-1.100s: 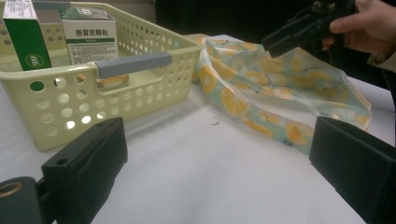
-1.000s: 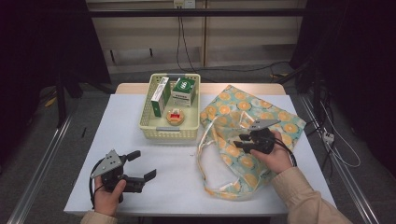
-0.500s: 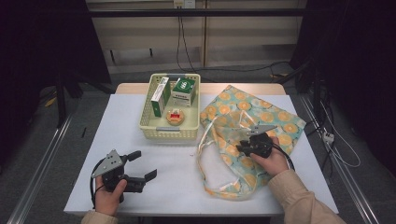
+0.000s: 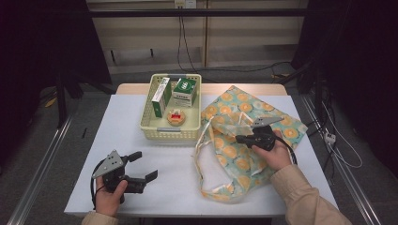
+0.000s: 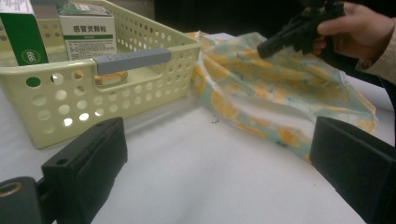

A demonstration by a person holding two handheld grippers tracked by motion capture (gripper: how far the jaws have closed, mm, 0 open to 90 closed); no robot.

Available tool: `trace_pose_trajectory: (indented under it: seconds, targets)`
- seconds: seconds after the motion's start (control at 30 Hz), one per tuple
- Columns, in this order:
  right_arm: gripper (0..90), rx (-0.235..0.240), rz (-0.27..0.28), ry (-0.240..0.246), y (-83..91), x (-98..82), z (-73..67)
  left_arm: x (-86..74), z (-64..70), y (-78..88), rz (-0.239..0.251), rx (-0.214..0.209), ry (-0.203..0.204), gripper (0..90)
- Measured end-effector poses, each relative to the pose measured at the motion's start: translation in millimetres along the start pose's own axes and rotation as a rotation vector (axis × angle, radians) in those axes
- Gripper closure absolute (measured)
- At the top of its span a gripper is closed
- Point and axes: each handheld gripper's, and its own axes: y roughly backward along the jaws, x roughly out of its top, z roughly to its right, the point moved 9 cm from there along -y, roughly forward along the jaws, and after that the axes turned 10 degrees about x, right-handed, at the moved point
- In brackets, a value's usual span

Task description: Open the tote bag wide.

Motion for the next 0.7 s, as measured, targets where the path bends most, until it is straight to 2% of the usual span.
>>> trace_pose_trajectory:
  seconds: [0.13,0.23,0.4,0.5,0.63,0.7]
  targets:
    - [90.0,0.011,0.035,0.019,7.5,19.1,-4.9,0.1,-0.3,0.1,0.001,0.001,0.000,4.0]
    - [90.0,-0.020,0.048,0.017,12.1,24.5,3.8,-0.5,-1.2,0.3,0.001,0.003,0.004,4.0]
    - [90.0,-0.134,0.006,-0.003,14.8,11.7,33.9,-0.2,-2.2,1.1,0.003,0.001,0.003,4.1]
    - [89.8,-0.173,-0.019,-0.011,13.0,4.2,46.9,-0.5,-2.1,0.4,0.001,0.000,0.004,4.0]
    - [85.1,-0.198,-0.061,0.001,2.3,-5.3,53.5,-0.3,-1.2,0.0,0.002,-0.002,0.007,4.1]
    - [78.6,-0.199,-0.065,0.011,-4.8,-9.6,54.5,-1.2,-1.9,0.2,-0.005,-0.002,-0.004,4.1]
